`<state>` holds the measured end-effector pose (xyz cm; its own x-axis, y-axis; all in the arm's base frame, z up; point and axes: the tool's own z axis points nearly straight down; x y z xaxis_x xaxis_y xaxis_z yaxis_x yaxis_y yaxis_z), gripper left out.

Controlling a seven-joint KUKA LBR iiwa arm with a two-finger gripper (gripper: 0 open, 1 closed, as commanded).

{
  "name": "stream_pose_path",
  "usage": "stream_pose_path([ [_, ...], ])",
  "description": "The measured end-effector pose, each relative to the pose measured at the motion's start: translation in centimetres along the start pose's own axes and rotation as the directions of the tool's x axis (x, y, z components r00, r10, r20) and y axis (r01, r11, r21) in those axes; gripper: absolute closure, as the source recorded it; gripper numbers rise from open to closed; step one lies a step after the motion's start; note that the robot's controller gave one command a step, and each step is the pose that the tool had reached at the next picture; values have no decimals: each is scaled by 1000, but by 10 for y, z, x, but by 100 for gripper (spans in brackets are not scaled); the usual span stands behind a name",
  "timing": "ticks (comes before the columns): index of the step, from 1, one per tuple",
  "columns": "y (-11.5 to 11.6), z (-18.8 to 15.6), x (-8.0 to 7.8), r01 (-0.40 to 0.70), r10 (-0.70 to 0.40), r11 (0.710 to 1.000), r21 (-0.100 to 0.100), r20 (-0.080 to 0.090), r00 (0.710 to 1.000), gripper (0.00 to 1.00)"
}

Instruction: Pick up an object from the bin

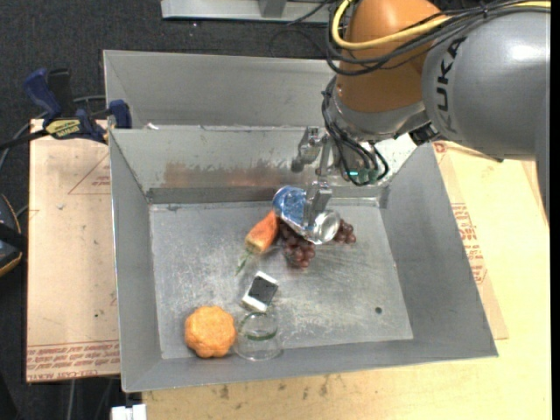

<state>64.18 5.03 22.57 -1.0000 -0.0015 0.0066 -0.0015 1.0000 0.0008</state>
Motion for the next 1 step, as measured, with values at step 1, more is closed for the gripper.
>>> stream_pose_path([
  [1, 0, -5, -2, -2, 2, 1000, 0, 8, 1000, 100],
])
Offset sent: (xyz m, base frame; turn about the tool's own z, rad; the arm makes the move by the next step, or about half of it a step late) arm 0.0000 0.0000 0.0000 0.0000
